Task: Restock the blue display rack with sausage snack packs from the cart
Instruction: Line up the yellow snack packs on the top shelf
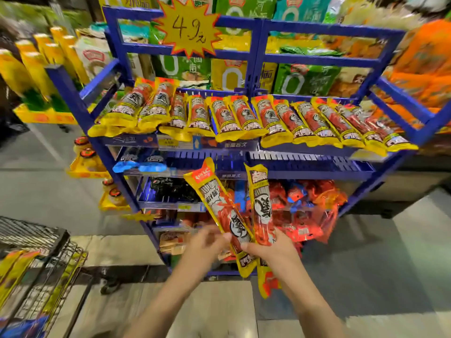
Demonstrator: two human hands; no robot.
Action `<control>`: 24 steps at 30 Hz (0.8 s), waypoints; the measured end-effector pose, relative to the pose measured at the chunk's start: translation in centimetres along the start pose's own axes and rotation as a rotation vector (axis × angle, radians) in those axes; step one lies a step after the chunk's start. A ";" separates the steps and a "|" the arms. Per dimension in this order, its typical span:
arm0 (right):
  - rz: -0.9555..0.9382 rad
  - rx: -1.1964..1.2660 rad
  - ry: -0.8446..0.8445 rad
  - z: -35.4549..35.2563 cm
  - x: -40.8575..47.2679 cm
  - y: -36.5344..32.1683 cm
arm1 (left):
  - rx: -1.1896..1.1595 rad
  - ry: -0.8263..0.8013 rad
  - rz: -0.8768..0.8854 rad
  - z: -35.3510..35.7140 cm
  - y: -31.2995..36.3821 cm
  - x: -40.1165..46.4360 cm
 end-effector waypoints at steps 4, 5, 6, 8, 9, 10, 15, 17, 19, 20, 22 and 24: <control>0.009 0.014 -0.062 1.7 -1.3 -0.6 | -0.172 0.104 0.006 0.9 -0.5 -0.5; 0.011 0.016 -0.091 1.9 -1.5 -1.0 | -0.181 0.127 0.008 0.5 -0.3 -0.5; 0.017 0.019 -0.118 2.0 -1.7 -1.5 | -0.186 0.133 -0.002 0.0 0.1 -0.5; 0.036 0.030 -0.162 2.0 -2.0 -2.3 | -0.188 0.124 -0.019 -1.3 1.0 -0.7; 0.038 0.033 -0.175 2.0 -2.1 -2.7 | -0.189 0.122 -0.010 -2.1 1.6 -0.8; 0.036 0.031 -0.184 1.9 -2.2 -3.3 | -0.198 0.126 -0.010 -3.1 2.4 -1.0; 0.003 -0.026 -0.203 1.2 -1.9 -5.5 | -0.138 0.134 0.015 -8.0 7.4 -1.5; -0.004 -0.043 -0.219 1.2 -1.7 -6.2 | -0.120 0.126 0.016 -9.1 9.8 -1.3; -0.007 -0.062 -0.223 1.2 -1.4 -6.8 | -0.119 0.129 -0.030 -9.8 11.7 -1.4; -0.004 -0.072 -0.222 1.2 -1.3 -7.2 | -0.116 0.115 -0.046 -10.1 12.6 -1.4; 0.003 -0.092 -0.211 1.0 -1.0 -7.7 | -0.093 0.121 -0.074 -10.6 13.9 -1.6; -0.014 -0.097 -0.202 0.7 -0.7 -8.4 | -0.051 -0.007 -0.051 -11.0 15.0 -2.6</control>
Point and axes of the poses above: each hand's wrist, its own x-axis towards the middle knuckle, its own z-axis out of the palm, y = z × x, the point moved 2 cm from there along x, towards the middle knuckle, and after that the axes turned 6 degrees about z, right-handed, at the moved point
